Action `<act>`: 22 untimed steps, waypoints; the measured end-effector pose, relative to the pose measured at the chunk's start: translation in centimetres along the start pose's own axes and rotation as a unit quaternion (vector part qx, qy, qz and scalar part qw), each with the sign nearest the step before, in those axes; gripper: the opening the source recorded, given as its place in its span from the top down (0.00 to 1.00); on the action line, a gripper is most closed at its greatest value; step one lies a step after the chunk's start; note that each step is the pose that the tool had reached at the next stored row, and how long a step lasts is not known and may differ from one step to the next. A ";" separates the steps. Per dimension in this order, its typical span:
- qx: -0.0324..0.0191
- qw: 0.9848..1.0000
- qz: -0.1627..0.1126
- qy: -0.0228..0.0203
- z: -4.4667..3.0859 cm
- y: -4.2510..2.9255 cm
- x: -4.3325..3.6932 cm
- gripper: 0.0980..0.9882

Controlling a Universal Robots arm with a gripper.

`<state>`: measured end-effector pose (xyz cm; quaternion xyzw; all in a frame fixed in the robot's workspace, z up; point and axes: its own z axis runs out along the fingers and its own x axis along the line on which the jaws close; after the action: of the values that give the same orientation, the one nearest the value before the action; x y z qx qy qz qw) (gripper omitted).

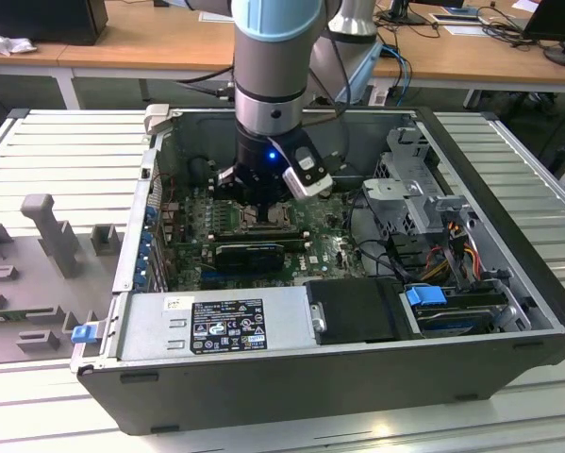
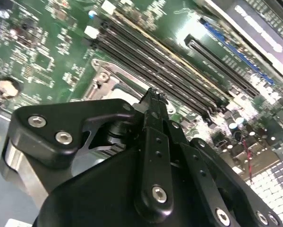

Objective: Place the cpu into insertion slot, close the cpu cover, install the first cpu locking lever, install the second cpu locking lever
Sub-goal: 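Install the second cpu locking lever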

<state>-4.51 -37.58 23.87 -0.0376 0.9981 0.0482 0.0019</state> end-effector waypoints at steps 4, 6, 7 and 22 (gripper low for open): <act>-0.002 1.000 -0.003 0.000 0.51 -0.11 0.64 0.99; -0.002 1.000 -0.004 0.000 0.96 -0.15 0.68 0.99; -0.002 1.000 -0.005 0.000 1.23 -0.17 0.76 0.99; -0.059 0.998 -0.016 -0.003 2.64 -1.96 2.73 0.99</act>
<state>-7.08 -39.47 21.04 -0.0535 0.9928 0.1068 0.0035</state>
